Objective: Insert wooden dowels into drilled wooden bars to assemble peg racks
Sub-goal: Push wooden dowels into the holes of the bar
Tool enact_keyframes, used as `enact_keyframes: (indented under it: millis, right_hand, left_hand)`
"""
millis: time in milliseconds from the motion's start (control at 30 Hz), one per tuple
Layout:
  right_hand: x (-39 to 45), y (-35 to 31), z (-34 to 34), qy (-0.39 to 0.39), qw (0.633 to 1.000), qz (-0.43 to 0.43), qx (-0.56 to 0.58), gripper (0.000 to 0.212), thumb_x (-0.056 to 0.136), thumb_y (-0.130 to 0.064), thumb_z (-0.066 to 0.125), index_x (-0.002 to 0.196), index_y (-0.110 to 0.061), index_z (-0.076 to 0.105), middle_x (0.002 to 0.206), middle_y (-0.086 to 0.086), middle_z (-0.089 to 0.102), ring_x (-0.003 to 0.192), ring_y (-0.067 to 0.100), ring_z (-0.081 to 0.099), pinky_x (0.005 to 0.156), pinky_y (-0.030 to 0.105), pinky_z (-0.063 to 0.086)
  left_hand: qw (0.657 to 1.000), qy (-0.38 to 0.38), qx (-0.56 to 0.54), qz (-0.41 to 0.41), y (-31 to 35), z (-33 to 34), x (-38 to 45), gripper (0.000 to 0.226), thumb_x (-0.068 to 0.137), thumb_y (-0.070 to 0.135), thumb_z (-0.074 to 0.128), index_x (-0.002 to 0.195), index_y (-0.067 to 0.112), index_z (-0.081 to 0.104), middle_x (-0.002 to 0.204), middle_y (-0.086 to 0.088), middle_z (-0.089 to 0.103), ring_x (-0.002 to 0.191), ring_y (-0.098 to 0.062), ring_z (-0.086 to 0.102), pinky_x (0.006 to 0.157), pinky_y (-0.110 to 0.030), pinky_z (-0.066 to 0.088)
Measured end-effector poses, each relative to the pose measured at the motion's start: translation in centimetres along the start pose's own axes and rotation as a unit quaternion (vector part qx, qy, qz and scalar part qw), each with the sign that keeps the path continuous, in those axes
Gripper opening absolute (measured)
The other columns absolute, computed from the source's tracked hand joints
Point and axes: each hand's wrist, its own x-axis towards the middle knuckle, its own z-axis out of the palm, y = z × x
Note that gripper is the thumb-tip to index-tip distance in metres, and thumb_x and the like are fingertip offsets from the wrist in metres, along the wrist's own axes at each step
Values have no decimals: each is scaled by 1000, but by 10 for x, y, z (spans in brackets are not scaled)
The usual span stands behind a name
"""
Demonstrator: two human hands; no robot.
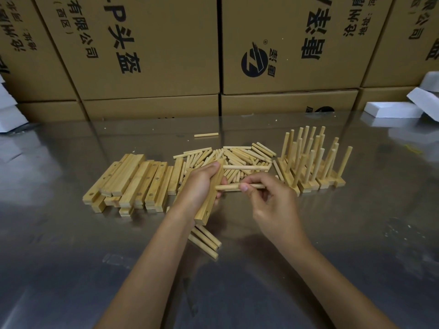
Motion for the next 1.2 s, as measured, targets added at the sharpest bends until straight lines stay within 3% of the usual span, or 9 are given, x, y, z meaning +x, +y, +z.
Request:
enact_keyframes:
  millis: [100,400,500,600,700,833,933,1133,1200]
  right_hand:
    - [-2,1,0,-6,1000,-9,-22,11,90,-2,67,93,-10,74,84,-10,69,75,5,62,62,11,42]
    - [-2,8,-2,-6,1000,17,-15,9,91,-9,68,92,-13,75,75,-13,68,60,3,56,53,10,35]
    - [5,9,-1,-8,999,41,-1,5,91,-14,69,94,-16,71,86,-9,69,72,6,61,58,21,46]
    - [13,11,-7,41,996,80,-10,15,87,-28,73,98,-20,68,91,-11,65,80,0,58,65,11,46]
    - [17,21,-27,117,981,99,-119,18,93,-35,65,88,-18,67,75,-11,63,68,1,57,58,15,42]
    - [16,36,-42,-8,913,200,-356,28,93,-42,63,82,-15,66,83,1,63,77,21,62,66,33,50]
    - [17,36,-38,-45,888,221,-401,17,91,-30,66,89,-14,71,99,5,62,87,25,62,74,38,54]
    - [20,26,-35,30,975,162,-152,9,91,-16,62,85,-23,61,74,-5,64,66,10,58,58,27,41]
    - [22,15,-37,-22,985,172,-11,16,94,-11,61,94,-27,65,69,-2,69,65,3,59,64,27,41]
  left_hand:
    - [1000,13,15,4,-2,3,0,46,105,35,43,73,11,65,63,-6,57,44,-13,47,43,-24,38]
    - [999,30,16,6,-8,9,1,33,106,36,42,93,15,64,57,3,58,43,-9,49,40,-22,39]
    - [997,77,-8,-27,-11,16,1,36,104,39,45,89,13,64,61,1,57,42,-10,50,39,-23,40]
    - [992,121,-19,-41,-14,13,3,36,104,39,45,96,10,65,71,-3,60,45,-9,53,40,-23,43]
    - [985,151,-58,-56,-11,-1,7,30,105,37,44,108,14,65,84,-4,64,50,-10,53,40,-23,44]
    - [974,162,-129,-91,-6,-7,8,28,104,35,47,100,15,66,66,0,60,43,-10,51,37,-22,41]
    - [972,149,-151,-98,-3,-6,7,30,102,36,49,90,14,66,63,1,60,43,-11,50,41,-23,41]
    - [967,139,-196,-89,1,-10,5,28,102,34,50,94,12,65,58,1,58,40,-10,49,34,-19,40]
    - [965,141,-202,-88,2,-12,4,30,103,35,50,92,11,65,54,1,57,39,-9,49,34,-18,40]
